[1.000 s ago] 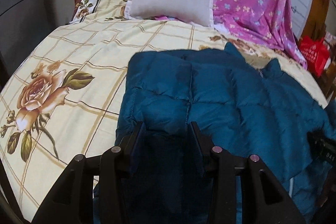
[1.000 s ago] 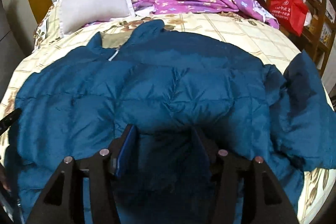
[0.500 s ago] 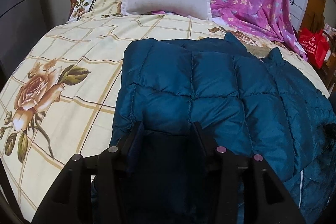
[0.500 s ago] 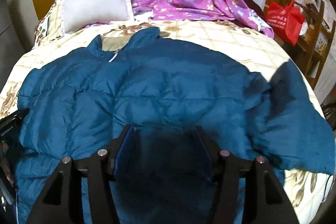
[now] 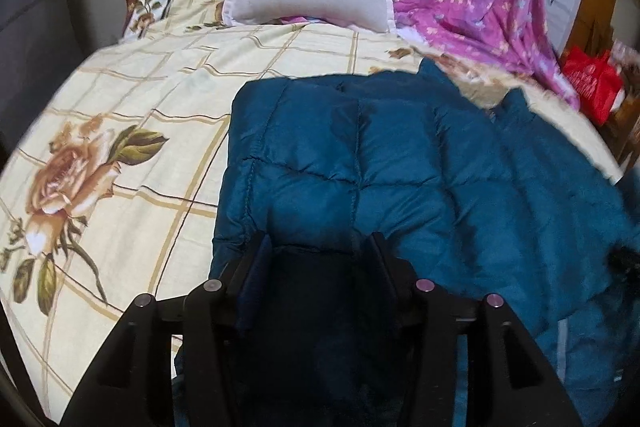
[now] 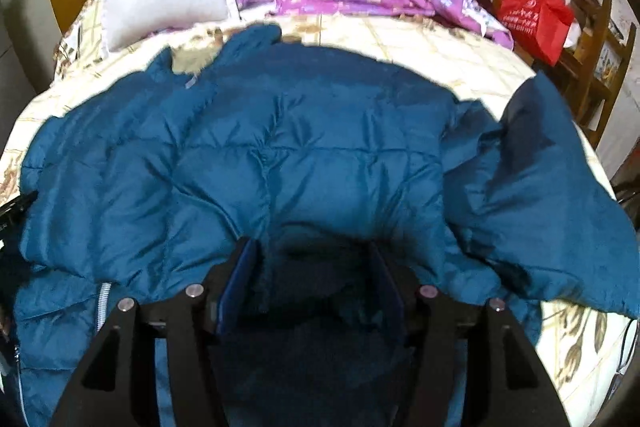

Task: Fold large clothes

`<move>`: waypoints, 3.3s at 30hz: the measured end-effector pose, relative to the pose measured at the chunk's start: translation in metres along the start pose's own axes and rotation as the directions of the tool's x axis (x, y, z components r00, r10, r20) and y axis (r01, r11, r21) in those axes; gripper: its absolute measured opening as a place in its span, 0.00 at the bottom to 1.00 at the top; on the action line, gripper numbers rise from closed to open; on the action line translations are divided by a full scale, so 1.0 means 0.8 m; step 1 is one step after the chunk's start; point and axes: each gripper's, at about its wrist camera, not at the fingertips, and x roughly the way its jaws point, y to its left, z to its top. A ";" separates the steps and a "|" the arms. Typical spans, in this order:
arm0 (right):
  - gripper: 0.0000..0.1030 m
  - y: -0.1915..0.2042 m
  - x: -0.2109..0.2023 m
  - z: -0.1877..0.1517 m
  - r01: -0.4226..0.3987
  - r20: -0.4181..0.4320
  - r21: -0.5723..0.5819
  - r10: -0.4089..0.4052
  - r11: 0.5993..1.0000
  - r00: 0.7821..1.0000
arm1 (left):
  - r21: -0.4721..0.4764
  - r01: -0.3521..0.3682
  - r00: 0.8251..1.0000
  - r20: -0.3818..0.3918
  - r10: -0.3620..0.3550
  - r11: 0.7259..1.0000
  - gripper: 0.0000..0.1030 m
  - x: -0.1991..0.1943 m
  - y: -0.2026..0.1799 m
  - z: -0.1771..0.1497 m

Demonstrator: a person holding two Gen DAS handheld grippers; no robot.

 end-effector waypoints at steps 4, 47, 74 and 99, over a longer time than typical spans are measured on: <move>0.60 -0.010 -0.005 0.002 0.009 0.010 0.014 -0.010 1.000 1.000 | -0.071 0.072 0.997 0.017 -0.071 0.995 0.38 -0.009 0.011 0.014; 0.69 -0.015 -0.121 -0.091 -0.065 0.025 0.047 0.064 0.997 0.998 | 0.100 0.067 0.986 0.144 -0.081 0.993 0.39 -0.150 -0.097 -0.092; 0.72 -0.095 -0.120 -0.102 0.009 0.024 0.141 -0.012 0.990 1.000 | 0.096 0.170 0.980 0.086 -0.179 0.981 0.39 -0.119 -0.153 -0.106; 0.72 -0.294 -0.134 -0.101 0.198 0.080 0.361 -0.242 0.911 0.967 | 0.118 0.154 0.987 0.028 -0.158 0.981 0.39 -0.090 -0.166 -0.112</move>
